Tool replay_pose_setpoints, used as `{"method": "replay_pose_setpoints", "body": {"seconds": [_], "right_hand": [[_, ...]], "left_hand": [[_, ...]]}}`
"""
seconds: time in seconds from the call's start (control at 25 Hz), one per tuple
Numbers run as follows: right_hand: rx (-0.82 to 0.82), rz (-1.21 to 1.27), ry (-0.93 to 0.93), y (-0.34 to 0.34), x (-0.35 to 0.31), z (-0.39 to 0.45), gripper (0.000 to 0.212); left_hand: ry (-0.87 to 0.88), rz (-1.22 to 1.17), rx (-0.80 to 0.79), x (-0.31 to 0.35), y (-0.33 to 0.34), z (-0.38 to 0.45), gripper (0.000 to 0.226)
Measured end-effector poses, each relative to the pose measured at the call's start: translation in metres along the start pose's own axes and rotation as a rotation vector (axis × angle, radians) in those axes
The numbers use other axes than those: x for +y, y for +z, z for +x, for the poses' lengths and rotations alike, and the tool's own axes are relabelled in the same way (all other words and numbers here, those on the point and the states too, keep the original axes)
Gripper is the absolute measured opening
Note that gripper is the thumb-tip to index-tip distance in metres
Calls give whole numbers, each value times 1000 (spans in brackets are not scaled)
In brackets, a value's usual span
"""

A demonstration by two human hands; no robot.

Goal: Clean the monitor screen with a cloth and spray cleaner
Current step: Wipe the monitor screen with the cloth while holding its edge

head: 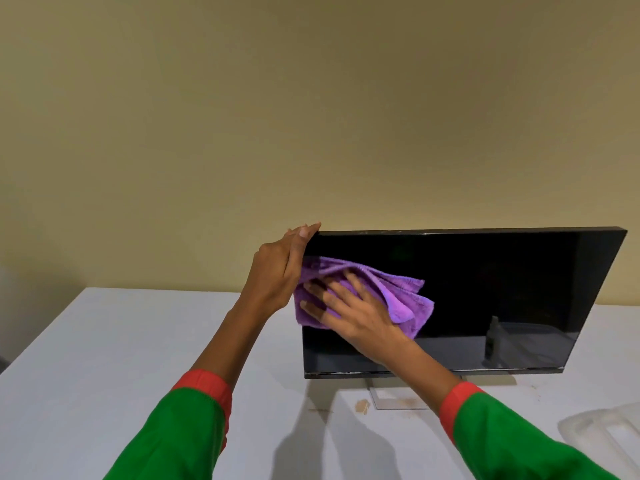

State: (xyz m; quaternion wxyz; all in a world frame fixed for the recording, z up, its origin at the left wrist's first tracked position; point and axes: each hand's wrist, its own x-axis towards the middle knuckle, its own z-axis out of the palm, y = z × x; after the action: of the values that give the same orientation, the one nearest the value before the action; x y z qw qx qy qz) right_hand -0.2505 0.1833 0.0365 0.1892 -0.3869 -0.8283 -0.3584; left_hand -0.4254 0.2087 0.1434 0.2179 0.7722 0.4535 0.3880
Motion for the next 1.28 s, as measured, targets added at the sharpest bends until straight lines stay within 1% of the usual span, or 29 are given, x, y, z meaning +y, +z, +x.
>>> {"method": "replay_pose_setpoints", "body": {"seconds": [0.04,0.12,0.2,0.28,0.32,0.4,0.52,0.6,0.68,0.76,0.8,0.92,1.0,1.08,1.16,1.2,1.28], "right_hand": [[22,-5,63,-7,9,5,38],[28,-51,178,-19,29,1,49],[30,-94,302,-27,43,-19,61],[16,-118,373,-28,42,-44,67],[-10,-127,366,-24,36,-56,70],[-99,-135,269,-14,17,-73,72],[-202,-135,92,2,-7,-68,63],[-182,-122,58,4,-9,-50,57],[-107,-96,88,-2,-1,-34,49],[-48,-81,171,-12,13,-26,46],[-18,-82,233,-18,22,-25,49],[47,-156,475,-35,59,-45,66],[36,-210,675,-41,76,-76,78],[3,-204,848,-41,75,-106,90],[-34,-184,899,-35,62,-125,97],[-53,-178,883,-31,55,-129,100],[-89,-176,804,-25,45,-131,108]], "left_hand": [[-3,-2,3,1,1,1,52],[-1,5,6,1,2,0,53],[5,-7,9,2,3,-1,54],[12,-5,10,2,3,-2,52],[11,13,11,3,4,-2,50],[11,59,21,4,5,-1,46],[43,123,20,9,6,-2,45],[58,166,11,14,8,-2,43],[51,198,9,19,10,1,41],[22,211,27,25,10,3,41],[7,216,39,27,9,2,41],[-18,223,49,33,11,-1,44],[-35,239,22,35,13,0,46],[-34,285,-28,40,16,4,53],[-1,310,-50,47,21,12,58],[24,300,-70,51,26,18,58],[82,260,-165,64,39,30,59]]}}
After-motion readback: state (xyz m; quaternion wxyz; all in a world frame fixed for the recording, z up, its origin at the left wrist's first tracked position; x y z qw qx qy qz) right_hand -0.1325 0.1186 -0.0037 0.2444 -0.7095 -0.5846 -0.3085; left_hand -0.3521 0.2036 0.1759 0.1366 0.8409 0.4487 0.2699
